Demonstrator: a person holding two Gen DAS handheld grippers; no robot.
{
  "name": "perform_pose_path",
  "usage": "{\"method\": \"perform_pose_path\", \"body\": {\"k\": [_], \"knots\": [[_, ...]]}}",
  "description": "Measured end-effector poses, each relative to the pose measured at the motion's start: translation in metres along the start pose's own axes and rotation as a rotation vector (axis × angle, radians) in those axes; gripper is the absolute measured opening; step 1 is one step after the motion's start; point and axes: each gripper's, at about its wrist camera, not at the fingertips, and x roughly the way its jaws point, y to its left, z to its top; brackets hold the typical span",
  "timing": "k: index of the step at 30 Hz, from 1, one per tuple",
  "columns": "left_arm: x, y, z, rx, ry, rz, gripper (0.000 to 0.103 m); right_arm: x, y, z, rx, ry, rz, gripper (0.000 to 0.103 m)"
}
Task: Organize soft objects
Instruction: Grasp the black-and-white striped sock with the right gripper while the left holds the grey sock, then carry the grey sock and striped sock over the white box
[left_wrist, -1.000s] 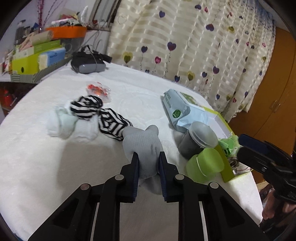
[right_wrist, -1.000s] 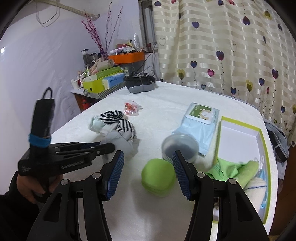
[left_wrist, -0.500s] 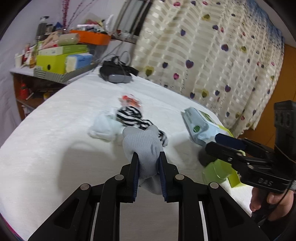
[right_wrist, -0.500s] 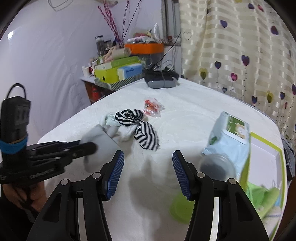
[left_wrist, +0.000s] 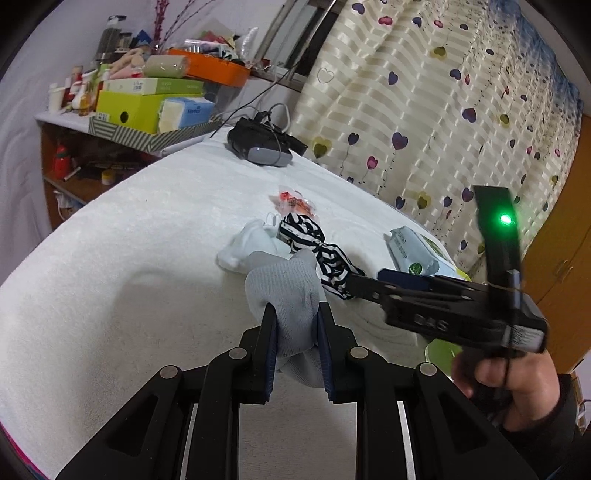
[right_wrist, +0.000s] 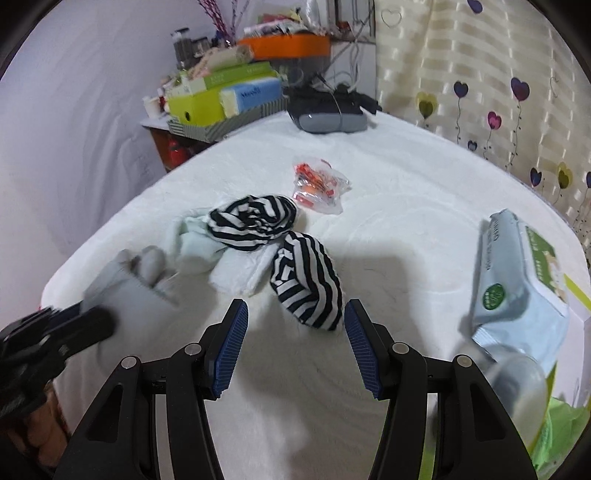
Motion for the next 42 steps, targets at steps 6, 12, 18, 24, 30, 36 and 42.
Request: {"method": "perform_pose_path", "body": {"k": [6, 12, 18, 24, 30, 36, 42], "knots": [[0.0, 0.007, 0.001, -0.014, -0.006, 0.003, 0.019, 0.028, -0.003, 0.011, 0.025, 0.054, -0.037, 0.056], [-0.001, 0.009, -0.001, -0.019, -0.005, 0.005, 0.019, 0.042, -0.004, 0.011, 0.028, 0.094, -0.047, 0.034], [-0.004, 0.004, -0.002, -0.015, -0.001, 0.006, 0.019, 0.02, -0.007, 0.006, 0.034, 0.052, -0.037, 0.016], [-0.008, -0.009, -0.003, 0.003, 0.0, 0.002, 0.019, -0.016, -0.01, -0.006, 0.042, -0.012, 0.002, 0.016], [-0.014, -0.028, -0.006, 0.036, -0.003, -0.01, 0.019, -0.057, -0.01, -0.024, 0.036, -0.085, 0.049, 0.016], [-0.019, -0.052, -0.007, 0.077, -0.01, -0.031, 0.019, -0.093, -0.015, -0.041, 0.038, -0.153, 0.095, 0.016], [-0.023, -0.078, -0.01, 0.122, -0.007, -0.058, 0.019, -0.118, -0.023, -0.059, 0.052, -0.192, 0.104, 0.016]]}}
